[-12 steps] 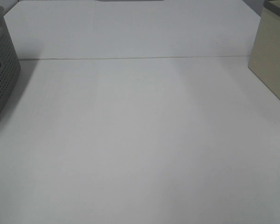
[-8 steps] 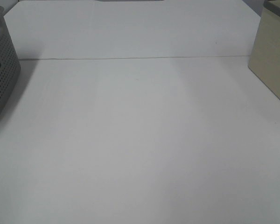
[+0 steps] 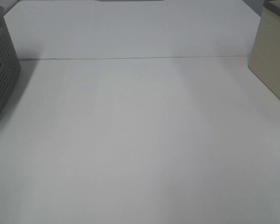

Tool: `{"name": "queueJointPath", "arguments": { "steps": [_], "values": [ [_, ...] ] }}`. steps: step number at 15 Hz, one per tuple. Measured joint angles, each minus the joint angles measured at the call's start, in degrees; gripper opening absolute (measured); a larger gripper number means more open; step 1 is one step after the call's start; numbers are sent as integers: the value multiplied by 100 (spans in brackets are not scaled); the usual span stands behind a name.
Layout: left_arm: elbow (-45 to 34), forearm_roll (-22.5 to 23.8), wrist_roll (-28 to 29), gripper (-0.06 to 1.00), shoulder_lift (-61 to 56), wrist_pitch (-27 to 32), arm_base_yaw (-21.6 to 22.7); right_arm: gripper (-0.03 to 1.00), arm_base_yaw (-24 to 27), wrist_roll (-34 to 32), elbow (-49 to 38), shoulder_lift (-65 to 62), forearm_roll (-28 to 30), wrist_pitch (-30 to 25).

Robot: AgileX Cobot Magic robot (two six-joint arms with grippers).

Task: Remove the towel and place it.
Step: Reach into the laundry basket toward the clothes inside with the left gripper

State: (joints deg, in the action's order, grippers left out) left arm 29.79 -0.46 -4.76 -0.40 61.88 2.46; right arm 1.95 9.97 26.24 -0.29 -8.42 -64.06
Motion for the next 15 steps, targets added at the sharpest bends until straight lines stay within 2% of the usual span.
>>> {"name": "queueJointPath", "arguments": {
  "steps": [11, 15],
  "values": [
    [0, 46, -11, 99, 0, 0, 0, 81, 0, 0, 0, 0, 0, 0],
    [0, -40, -281, 99, 0, 0, 0, 81, 0, 0, 0, 0, 0, 0]
  ]
}}
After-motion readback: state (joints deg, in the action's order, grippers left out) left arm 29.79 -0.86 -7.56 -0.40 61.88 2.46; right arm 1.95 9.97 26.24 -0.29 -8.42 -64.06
